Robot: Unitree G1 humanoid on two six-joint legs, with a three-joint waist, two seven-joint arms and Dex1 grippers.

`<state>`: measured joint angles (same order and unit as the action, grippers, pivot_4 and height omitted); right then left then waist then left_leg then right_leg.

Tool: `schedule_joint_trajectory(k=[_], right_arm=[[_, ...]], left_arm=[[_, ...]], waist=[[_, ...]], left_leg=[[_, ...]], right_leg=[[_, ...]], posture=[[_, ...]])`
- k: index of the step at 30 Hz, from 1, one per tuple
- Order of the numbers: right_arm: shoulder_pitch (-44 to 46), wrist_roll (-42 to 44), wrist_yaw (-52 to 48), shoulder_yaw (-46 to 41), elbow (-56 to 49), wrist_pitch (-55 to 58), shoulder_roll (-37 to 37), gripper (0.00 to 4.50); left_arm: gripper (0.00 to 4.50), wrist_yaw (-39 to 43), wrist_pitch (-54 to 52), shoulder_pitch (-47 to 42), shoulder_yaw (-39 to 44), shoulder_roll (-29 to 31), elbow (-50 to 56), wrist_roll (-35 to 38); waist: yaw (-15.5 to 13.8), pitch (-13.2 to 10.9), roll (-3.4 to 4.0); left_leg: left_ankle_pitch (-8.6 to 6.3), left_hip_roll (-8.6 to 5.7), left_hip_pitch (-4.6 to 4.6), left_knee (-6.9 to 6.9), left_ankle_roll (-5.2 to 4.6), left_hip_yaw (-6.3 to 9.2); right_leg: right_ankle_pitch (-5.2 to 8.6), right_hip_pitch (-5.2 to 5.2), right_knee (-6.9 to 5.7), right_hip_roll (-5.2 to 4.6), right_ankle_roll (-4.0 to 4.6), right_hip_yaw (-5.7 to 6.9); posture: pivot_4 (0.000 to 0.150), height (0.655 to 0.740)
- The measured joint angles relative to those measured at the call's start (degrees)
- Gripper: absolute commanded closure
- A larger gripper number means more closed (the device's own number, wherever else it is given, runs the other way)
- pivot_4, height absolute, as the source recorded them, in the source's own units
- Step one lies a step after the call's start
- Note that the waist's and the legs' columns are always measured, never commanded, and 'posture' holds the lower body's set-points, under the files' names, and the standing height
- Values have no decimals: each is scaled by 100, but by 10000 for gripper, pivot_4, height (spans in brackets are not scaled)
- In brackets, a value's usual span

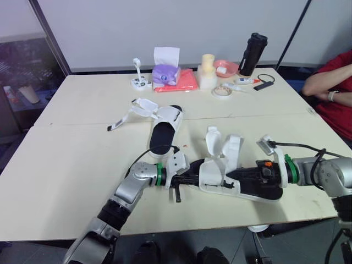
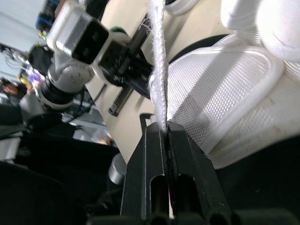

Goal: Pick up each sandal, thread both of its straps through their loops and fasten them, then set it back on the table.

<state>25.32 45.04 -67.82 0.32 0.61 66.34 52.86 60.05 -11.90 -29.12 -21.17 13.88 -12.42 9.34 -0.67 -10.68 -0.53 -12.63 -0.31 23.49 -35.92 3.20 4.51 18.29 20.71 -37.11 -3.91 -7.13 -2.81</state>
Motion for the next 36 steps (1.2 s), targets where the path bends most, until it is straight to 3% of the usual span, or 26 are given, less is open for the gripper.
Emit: schedule_joint_trajectory(k=[21,25,30,36], right_arm=[[-412,-447,-450,286,-738,-1011,303,44840],[-409,-481,-430,276,-738,-1090,278,31527],[-425,-297,-149,-76,-704,-939,117,6530],[-1214,89,334,-1523,-888,-546,322,6530]], left_arm=[[45000,-29,23,-12,0,-34,-55,8],[45000,-25,17,-8,-1,-31,-51,8],[45000,-22,-7,-7,-1,-33,-47,9],[45000,145,-278,64,-18,49,170,112]], waist=[[-6,-1,-2],[-1,-1,-2],[1,-1,-2],[-13,-1,-3]], left_leg=[[0,0,0,1,1,1],[0,0,1,1,1,1],[0,1,1,0,1,1],[-1,1,4,19,0,2]], right_leg=[[0,-1,4,-1,0,2],[0,-1,4,-1,0,2],[0,-1,4,-1,0,1],[1,3,12,-2,1,1]], posture=[[1500,7400],[1500,7400],[1500,7400],[1500,7400]])
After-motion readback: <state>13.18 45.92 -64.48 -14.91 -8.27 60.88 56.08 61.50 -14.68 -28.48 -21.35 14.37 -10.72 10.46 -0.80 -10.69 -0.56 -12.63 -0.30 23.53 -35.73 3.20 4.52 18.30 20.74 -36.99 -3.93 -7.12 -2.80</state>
